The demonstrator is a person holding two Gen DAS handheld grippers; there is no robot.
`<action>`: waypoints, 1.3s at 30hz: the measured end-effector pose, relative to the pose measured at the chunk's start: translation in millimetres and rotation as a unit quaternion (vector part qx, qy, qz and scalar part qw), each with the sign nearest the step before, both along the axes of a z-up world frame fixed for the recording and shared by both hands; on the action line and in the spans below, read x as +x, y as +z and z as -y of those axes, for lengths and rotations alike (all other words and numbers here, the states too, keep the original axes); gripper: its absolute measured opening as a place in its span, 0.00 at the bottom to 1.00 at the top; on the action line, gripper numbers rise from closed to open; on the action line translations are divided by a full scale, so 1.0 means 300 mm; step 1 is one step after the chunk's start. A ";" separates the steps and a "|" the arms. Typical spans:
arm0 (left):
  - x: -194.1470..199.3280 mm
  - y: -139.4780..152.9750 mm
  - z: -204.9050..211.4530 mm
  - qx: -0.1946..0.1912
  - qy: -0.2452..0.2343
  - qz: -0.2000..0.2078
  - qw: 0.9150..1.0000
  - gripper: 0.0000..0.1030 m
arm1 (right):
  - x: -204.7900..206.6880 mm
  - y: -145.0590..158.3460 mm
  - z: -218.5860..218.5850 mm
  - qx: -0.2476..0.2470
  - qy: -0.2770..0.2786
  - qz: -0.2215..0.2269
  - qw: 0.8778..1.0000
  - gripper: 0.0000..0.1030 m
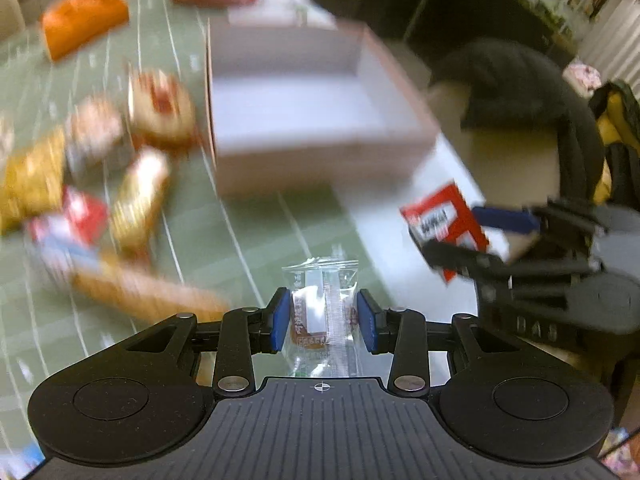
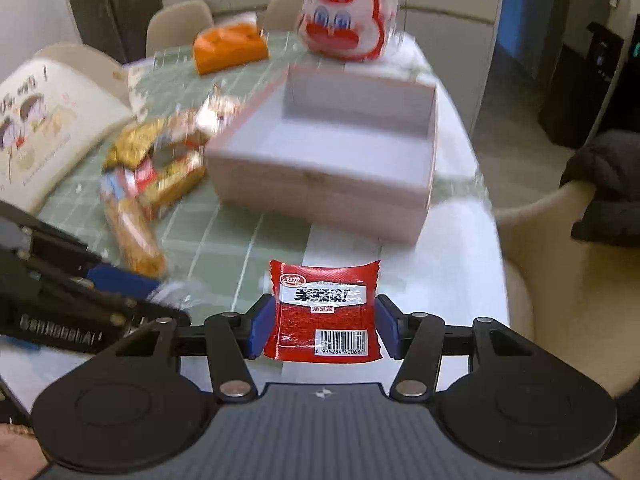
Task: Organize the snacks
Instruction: 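Carry both snacks into the pink box and open both tools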
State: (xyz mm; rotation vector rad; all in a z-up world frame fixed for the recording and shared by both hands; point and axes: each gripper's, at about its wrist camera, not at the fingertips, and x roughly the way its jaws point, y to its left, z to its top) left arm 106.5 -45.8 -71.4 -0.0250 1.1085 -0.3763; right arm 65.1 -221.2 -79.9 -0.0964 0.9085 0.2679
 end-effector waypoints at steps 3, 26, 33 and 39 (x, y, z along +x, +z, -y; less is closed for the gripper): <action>0.111 0.125 -0.008 -0.012 0.004 0.060 0.998 0.40 | 0.054 0.070 0.000 0.009 -0.010 0.036 0.999 0.53; 0.092 0.049 -0.503 -0.062 0.192 0.082 0.976 0.39 | 0.194 0.022 -0.107 0.020 0.065 0.057 0.996 0.77; -0.360 -0.024 -0.860 -0.007 0.351 0.024 0.936 0.39 | 0.065 -0.027 -0.400 0.044 0.228 0.024 0.972 0.77; -0.567 -0.085 -1.003 -0.028 0.458 0.004 0.888 0.39 | -0.091 -0.117 -0.731 0.039 0.394 -0.031 0.918 0.77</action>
